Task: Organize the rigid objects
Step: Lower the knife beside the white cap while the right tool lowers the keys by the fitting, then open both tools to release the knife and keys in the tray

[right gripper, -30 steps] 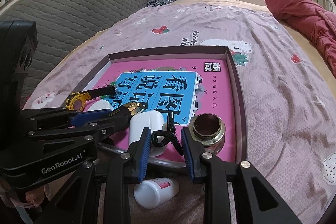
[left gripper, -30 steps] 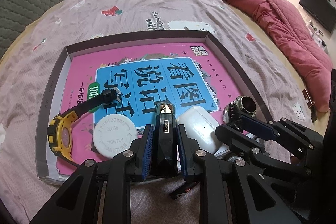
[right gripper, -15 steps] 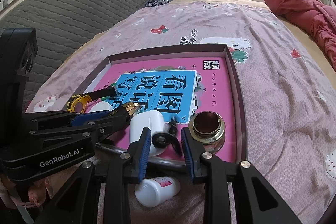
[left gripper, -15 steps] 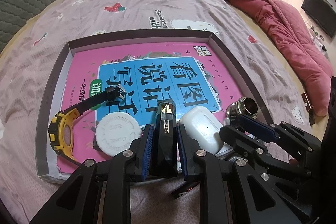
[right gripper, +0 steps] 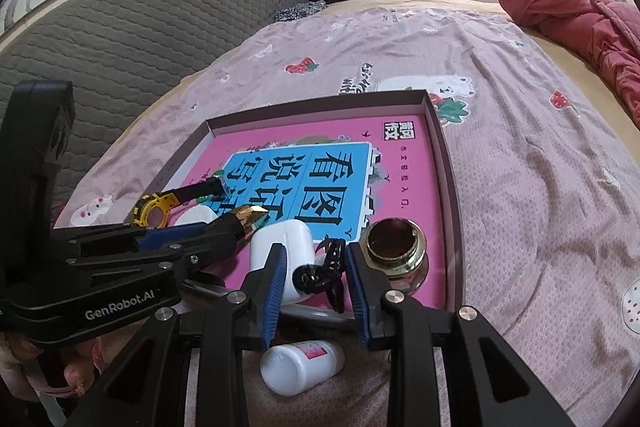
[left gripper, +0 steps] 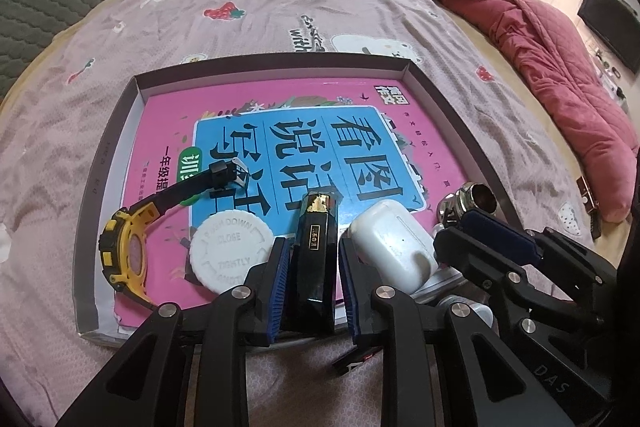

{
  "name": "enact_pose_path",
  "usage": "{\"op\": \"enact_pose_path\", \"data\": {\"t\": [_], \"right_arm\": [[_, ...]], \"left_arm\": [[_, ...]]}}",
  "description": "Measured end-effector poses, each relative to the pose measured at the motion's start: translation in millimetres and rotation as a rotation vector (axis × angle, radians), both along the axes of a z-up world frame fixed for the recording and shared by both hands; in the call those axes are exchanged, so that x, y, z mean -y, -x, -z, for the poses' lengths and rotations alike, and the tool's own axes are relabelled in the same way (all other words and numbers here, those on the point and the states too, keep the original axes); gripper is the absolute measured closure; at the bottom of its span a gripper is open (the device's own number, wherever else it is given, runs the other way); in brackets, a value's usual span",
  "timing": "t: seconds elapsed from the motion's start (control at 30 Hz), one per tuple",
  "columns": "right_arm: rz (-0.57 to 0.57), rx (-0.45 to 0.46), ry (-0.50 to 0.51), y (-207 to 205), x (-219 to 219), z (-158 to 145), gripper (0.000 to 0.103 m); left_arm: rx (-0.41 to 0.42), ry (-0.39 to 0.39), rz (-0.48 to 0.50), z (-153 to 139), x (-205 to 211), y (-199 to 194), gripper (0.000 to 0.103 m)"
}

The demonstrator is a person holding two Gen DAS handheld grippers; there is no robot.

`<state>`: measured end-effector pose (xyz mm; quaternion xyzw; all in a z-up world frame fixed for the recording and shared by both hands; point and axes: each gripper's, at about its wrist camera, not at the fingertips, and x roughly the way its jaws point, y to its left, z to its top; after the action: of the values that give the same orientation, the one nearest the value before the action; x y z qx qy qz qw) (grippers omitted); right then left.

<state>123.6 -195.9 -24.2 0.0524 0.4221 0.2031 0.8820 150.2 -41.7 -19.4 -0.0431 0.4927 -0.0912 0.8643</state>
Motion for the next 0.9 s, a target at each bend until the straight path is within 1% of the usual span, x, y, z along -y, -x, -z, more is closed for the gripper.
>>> {"op": "enact_pose_path", "data": {"t": [0.47,0.53,0.57,0.6,0.73,0.8,0.83,0.9], "right_arm": [[-0.005,0.016,0.007,1.4,-2.4,-2.9,0.073],[-0.002,0.023,0.009,1.8,-2.1,-4.1,0.073],[-0.001,0.024,0.008,1.9,-1.8,-4.8,0.073],[0.000,0.026,0.006,1.9,-1.6,-5.3,0.073],[0.006,0.038,0.004,2.3,0.8,-7.7,0.073],[0.011,0.053,-0.001,3.0,2.1,-10.7,0.073],[0.013,0.065,-0.006,3.9,2.9,-13.0,0.072],[0.019,0.091,-0.013,5.7,4.5,-17.9,0.067]], "left_arm": [[0.020,-0.002,0.006,-6.7,1.9,2.7,0.076],[0.021,-0.006,0.005,-7.6,1.7,2.7,0.070],[0.024,-0.007,0.003,-8.4,1.5,3.0,0.063],[0.025,-0.006,0.003,-9.0,1.2,2.8,0.061],[0.034,-0.008,0.003,-13.2,0.3,3.4,0.059],[0.045,-0.010,0.001,-16.2,-0.1,4.7,0.053],[0.048,-0.008,0.001,-17.6,-0.7,4.9,0.052],[0.059,0.000,-0.001,-22.3,-2.3,6.3,0.050]]}}
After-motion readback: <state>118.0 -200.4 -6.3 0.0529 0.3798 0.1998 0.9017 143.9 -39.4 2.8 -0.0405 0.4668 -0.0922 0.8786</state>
